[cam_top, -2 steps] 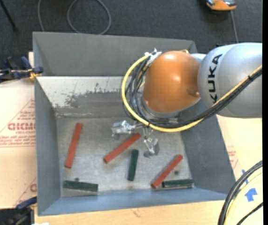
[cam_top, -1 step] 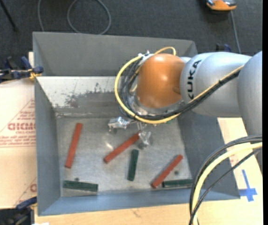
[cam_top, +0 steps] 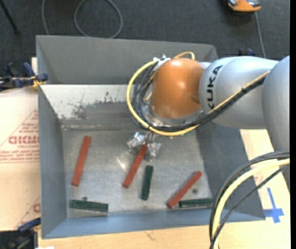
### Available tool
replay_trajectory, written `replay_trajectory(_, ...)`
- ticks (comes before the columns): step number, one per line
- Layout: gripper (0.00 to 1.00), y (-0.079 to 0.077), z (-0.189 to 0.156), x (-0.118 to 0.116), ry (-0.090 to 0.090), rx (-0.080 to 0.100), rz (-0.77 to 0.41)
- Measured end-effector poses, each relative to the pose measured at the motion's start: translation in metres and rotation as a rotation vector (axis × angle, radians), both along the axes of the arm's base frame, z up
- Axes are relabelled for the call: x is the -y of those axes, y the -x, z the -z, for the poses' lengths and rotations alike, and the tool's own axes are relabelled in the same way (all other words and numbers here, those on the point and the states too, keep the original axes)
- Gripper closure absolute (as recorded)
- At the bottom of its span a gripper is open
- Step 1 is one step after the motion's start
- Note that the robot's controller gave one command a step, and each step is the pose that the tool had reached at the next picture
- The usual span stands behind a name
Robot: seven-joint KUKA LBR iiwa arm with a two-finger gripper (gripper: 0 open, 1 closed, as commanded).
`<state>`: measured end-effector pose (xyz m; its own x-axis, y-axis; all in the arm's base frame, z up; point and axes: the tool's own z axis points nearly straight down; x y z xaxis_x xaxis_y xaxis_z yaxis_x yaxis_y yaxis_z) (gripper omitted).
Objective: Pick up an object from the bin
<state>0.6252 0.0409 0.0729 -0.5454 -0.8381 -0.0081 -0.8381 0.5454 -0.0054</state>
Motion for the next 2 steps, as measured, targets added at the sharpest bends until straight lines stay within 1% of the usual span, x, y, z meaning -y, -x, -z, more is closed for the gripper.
replay_trajectory(1, 1.0, -0.015, -0.068, -0.007, 0.005, 0.002, -0.417)
replay_trajectory(2, 1.0, 0.037, -0.151, -0.006, 0.007, 0.002, -0.407)
